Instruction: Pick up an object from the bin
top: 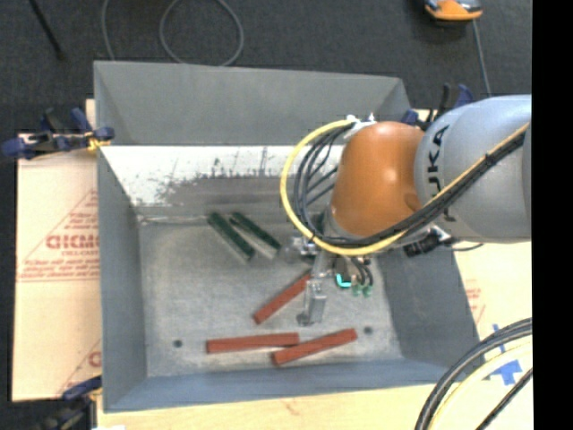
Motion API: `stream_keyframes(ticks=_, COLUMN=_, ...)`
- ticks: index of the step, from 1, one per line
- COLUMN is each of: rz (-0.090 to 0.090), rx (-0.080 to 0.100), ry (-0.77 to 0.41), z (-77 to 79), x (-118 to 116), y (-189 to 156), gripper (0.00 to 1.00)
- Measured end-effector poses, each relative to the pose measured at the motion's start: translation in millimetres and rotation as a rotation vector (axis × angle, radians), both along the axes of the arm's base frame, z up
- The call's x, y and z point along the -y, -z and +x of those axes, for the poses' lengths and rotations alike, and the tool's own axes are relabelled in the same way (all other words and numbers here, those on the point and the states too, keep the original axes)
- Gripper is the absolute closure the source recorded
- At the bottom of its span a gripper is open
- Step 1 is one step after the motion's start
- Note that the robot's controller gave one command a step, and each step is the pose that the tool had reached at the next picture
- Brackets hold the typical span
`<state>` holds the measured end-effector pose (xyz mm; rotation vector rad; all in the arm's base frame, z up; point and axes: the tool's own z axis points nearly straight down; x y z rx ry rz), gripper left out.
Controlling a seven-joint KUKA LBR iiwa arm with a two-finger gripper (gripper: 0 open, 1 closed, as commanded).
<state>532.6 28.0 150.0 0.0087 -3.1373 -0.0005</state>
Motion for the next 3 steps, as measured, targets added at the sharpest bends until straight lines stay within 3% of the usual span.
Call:
stream_keyframes(ticks=1, rz=0.000, rx=0.003, ry=-0.030, z=32.0, x=-20.4, y=83.0, gripper=0.00)
stream_keyframes(ticks=2, rz=0.001, rx=0.015, ry=-0.026, z=35.6, x=-19.7, y=75.6, gripper=1.00)
stream_keyframes(ticks=3, rz=0.000, rx=0.009, ry=-0.025, z=33.7, x=-19.7, y=78.3, gripper=0.00)
